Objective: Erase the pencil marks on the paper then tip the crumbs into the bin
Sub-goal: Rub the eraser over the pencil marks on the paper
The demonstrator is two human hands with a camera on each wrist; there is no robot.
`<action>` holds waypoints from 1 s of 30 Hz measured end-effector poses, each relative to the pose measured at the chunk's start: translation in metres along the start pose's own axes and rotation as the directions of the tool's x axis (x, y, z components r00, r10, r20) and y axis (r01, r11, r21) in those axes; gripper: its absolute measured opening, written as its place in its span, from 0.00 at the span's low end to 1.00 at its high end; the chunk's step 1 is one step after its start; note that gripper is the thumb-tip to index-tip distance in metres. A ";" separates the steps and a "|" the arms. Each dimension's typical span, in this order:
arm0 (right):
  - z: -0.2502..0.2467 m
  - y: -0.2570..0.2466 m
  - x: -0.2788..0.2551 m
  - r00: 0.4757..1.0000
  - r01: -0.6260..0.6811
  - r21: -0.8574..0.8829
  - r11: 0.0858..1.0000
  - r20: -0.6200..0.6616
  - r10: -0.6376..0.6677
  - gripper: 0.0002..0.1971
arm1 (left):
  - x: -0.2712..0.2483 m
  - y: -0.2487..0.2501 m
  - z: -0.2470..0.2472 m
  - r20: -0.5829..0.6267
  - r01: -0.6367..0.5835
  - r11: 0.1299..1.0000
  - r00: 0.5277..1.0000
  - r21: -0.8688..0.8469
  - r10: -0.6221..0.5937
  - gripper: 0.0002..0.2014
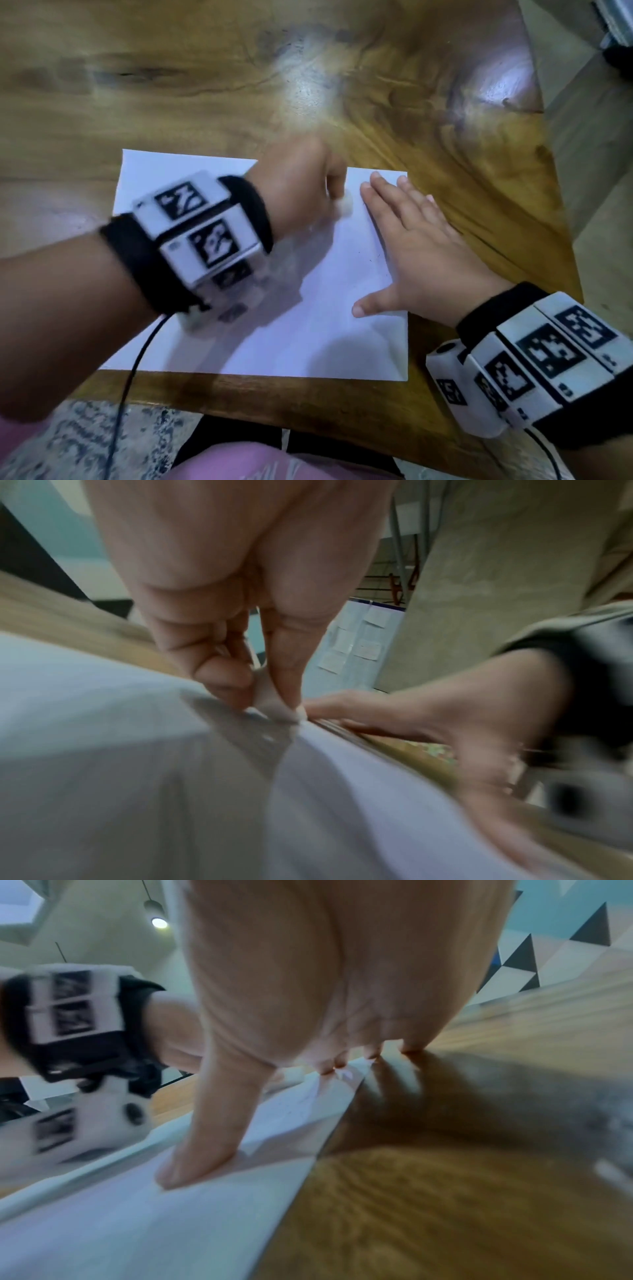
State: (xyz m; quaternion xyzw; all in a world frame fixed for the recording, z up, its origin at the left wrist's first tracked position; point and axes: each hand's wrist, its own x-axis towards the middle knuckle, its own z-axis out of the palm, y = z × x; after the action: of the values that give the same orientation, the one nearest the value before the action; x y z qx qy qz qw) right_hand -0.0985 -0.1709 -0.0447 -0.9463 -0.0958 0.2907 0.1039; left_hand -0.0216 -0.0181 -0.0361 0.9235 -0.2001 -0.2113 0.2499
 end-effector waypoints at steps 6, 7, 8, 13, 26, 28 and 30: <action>-0.001 -0.001 0.000 1.000 -0.002 0.008 1.000 0.008 0.002 0.70 | 0.004 -0.002 -0.003 0.004 -0.019 0.999 1.000 0.027 0.019 0.03; 0.000 -0.001 0.000 1.000 -0.006 0.006 1.000 0.009 0.006 0.70 | 0.014 0.001 -0.007 -0.060 0.010 1.000 0.998 0.021 -0.009 0.03; 0.000 -0.002 0.000 1.000 -0.008 0.003 1.000 0.010 0.008 0.70 | 0.021 0.002 -0.010 -0.088 0.012 1.000 0.996 0.012 -0.011 0.03; -0.002 -0.002 0.000 1.000 -0.006 0.010 1.000 0.008 0.005 0.70 | -0.015 -0.005 0.005 0.184 -0.150 0.986 0.974 0.076 0.134 0.03; -0.002 -0.004 0.000 1.000 -0.007 0.020 1.000 0.026 0.007 0.69 | -0.028 -0.004 0.013 0.251 -0.184 0.981 0.954 0.070 0.161 0.05; -0.002 -0.005 0.000 0.999 -0.017 0.030 0.999 0.030 0.016 0.69 | -0.025 -0.003 0.011 0.245 -0.178 0.981 0.957 0.074 0.155 0.06; -0.002 -0.006 0.001 0.999 -0.022 0.032 0.999 0.030 0.021 0.70 | -0.006 -0.002 0.002 0.123 -0.147 0.982 0.984 0.115 0.132 0.05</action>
State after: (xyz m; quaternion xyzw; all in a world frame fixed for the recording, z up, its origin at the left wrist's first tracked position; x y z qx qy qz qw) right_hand -0.0979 -0.1655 -0.0422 -0.9412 -0.0824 0.3070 0.1144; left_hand -0.0276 -0.0147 -0.0372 0.9072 -0.2911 -0.2332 0.1944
